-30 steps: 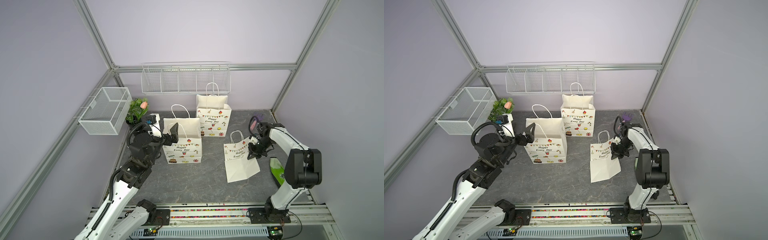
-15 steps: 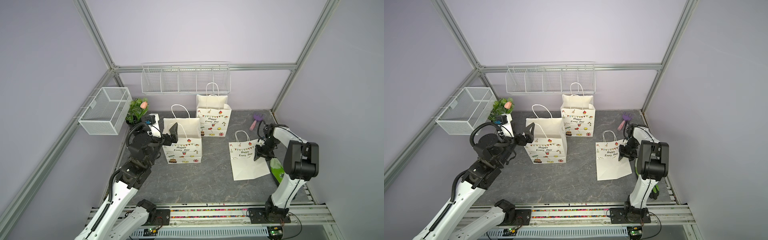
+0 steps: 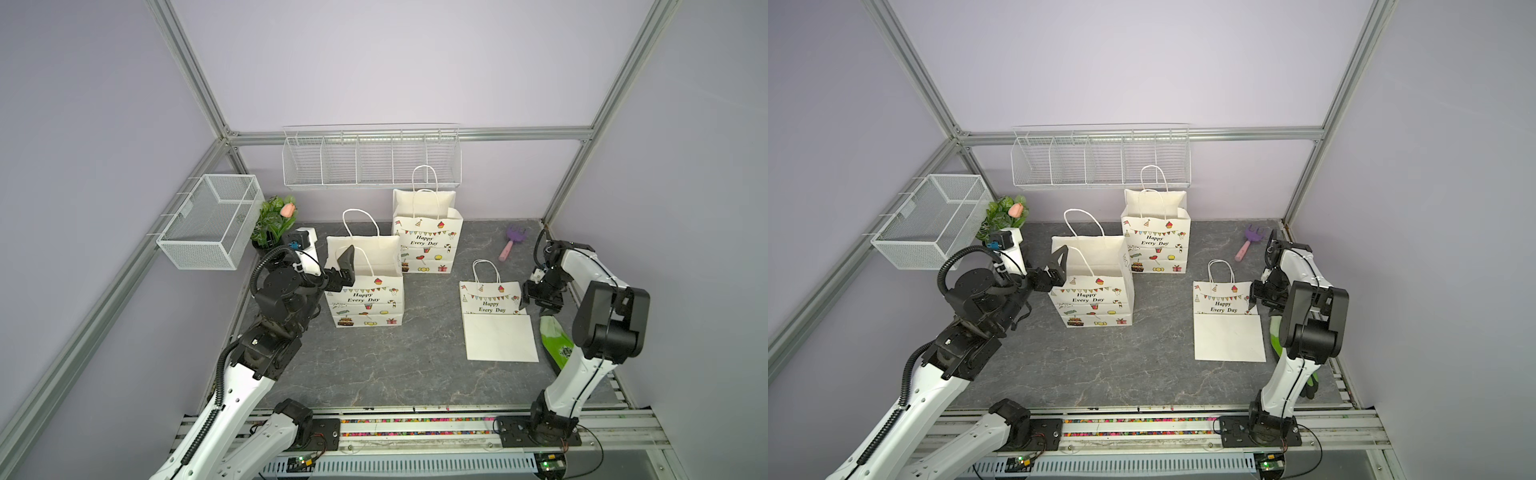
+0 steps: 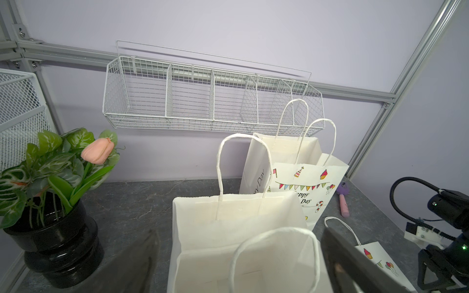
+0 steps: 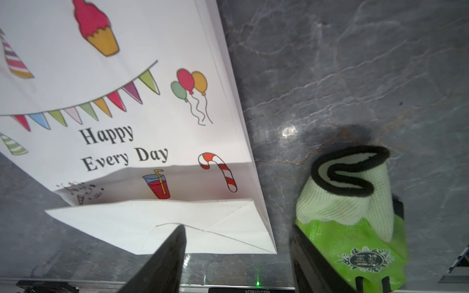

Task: Put away the paper bag
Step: Place the paper bag at the center of the board.

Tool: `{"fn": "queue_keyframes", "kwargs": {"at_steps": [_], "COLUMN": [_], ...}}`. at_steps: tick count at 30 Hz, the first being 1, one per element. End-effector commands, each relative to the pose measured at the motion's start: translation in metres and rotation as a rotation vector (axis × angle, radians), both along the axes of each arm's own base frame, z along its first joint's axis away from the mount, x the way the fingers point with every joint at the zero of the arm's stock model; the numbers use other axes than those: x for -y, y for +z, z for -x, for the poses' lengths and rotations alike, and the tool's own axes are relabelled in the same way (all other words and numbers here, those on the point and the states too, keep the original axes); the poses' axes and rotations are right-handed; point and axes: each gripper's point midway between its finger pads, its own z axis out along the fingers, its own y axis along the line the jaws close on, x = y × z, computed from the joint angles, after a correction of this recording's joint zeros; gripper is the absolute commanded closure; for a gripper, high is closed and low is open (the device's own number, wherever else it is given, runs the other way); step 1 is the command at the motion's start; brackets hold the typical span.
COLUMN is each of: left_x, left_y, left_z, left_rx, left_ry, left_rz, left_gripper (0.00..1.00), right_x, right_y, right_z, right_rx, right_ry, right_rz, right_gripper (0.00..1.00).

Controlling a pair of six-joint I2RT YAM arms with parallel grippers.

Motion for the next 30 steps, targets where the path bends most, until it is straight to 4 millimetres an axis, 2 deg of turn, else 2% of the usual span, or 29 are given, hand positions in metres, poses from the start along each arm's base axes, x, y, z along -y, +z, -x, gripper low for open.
{"fn": "queue_keyframes", "kwargs": {"at_steps": [1, 3, 5, 9, 10, 11, 15, 17, 19, 23, 25, 27, 29, 30], "left_x": [-0.009, -0.016, -0.025, -0.045, -0.050, -0.060, -0.084, -0.092, -0.098, -0.099, -0.094, -0.092, -0.091, -0.096], "left_y": [-0.002, -0.003, -0.003, -0.005, -0.006, 0.002, 0.003, -0.001, -0.009, -0.021, -0.030, -0.027, -0.029, -0.027], "left_z": [0.001, 0.002, 0.003, 0.004, 0.005, 0.013, 0.020, 0.020, 0.015, 0.006, -0.002, 0.000, 0.002, 0.010], "left_rx": [0.006, 0.009, 0.013, -0.003, -0.014, 0.002, -0.019, -0.044, -0.083, -0.132, -0.156, -0.150, -0.160, -0.157], "left_ry": [0.039, 0.073, 0.117, 0.222, 0.253, 0.286, 0.392, 0.423, 0.436, 0.417, 0.404, 0.385, 0.374, 0.389], "left_rz": [0.001, -0.008, -0.009, -0.004, -0.006, 0.014, 0.045, 0.060, 0.080, 0.150, 0.163, 0.171, 0.162, 0.163], "left_gripper": [0.00, 0.00, 0.00, 0.00, 0.00, 0.00, 0.00, 0.00, 0.00, 0.00, 0.00, 0.00, 0.00, 0.00], "right_x": [0.011, 0.016, 0.005, -0.053, -0.067, -0.078, -0.110, -0.121, -0.121, -0.095, -0.090, -0.109, -0.134, -0.146], "right_y": [0.028, 0.051, 0.078, 0.130, 0.141, 0.153, 0.193, 0.207, 0.220, 0.241, 0.247, 0.257, 0.260, 0.261], "right_z": [-0.011, -0.020, -0.032, -0.044, -0.043, -0.041, -0.023, -0.011, 0.001, 0.010, 0.010, 0.007, 0.002, 0.001], "right_rx": [0.095, 0.176, 0.288, 0.512, 0.560, 0.610, 0.796, 0.868, 0.933, 1.079, 1.183, 1.268, 1.290, 1.284], "right_ry": [0.006, 0.038, 0.096, 0.277, 0.312, 0.336, 0.373, 0.386, 0.379, 0.248, 0.156, 0.170, 0.217, 0.245], "right_rz": [0.081, 0.162, 0.208, 0.178, 0.153, 0.136, -0.026, -0.092, -0.092, 0.031, 0.028, -0.099, -0.253, -0.327], "right_gripper": [0.31, 0.29, 0.26, 0.21, 0.20, 0.18, 0.11, 0.08, 0.07, 0.01, 0.08, 0.07, 0.05, 0.02]}}
